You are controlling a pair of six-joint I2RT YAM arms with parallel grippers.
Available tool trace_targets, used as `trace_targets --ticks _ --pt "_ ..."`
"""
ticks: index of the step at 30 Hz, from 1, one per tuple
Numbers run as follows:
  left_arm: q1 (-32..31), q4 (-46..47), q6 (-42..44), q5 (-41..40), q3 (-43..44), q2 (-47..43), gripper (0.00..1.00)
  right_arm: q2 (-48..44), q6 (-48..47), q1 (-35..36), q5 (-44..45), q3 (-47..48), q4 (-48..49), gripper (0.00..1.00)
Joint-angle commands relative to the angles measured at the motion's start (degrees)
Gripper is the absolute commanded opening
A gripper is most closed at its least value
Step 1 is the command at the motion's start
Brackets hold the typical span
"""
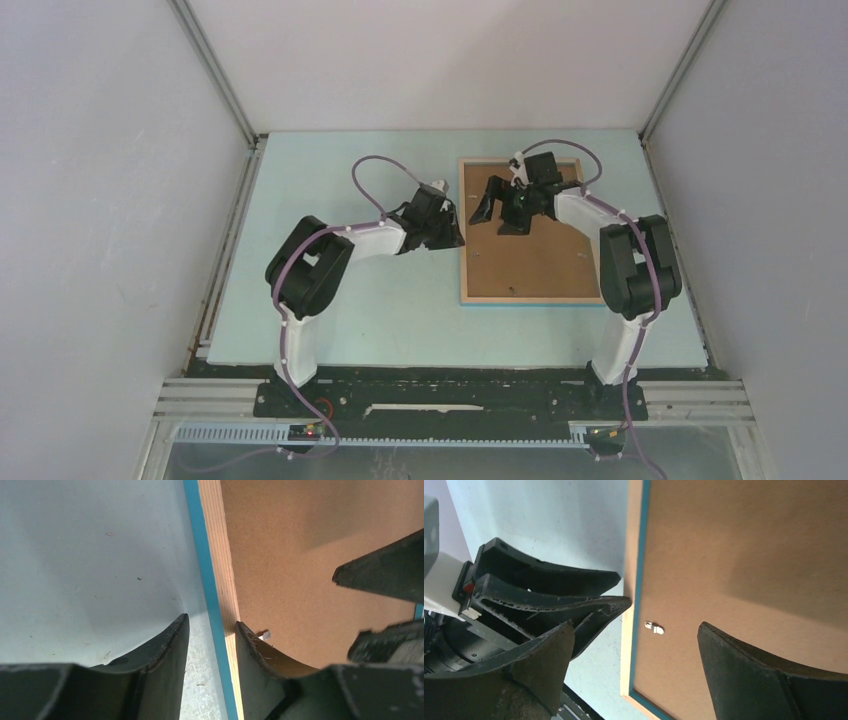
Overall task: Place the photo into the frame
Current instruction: Install the photo frame at the center of the board.
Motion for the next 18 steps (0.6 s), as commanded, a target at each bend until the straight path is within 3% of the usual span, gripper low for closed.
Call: trace_targets --ticks 1,5,9,18 --pt "0.0 3.4 0.7 0.2 -1.8 -1.0 0.42 -2.1 0.0 1.2 0.7 0.7 -2.1 0.95" --pt "0.1 6.8 -1.0 1.8 -4.8 -2.1 0.37 -1.2 8.7 3.0 -0.1 -5.9 8.7 0.65" --pt "0.4 9.5 -3.0 3.7 -7.6 -2.5 0.36 1.6 14.3 3.4 0.6 -7.0 14.8 0.5" --pt "2.3 14.0 -6.4 6.8 -10.7 -3.3 0.34 4.4 19.1 6.2 3.9 -7.4 10.2 0.48"
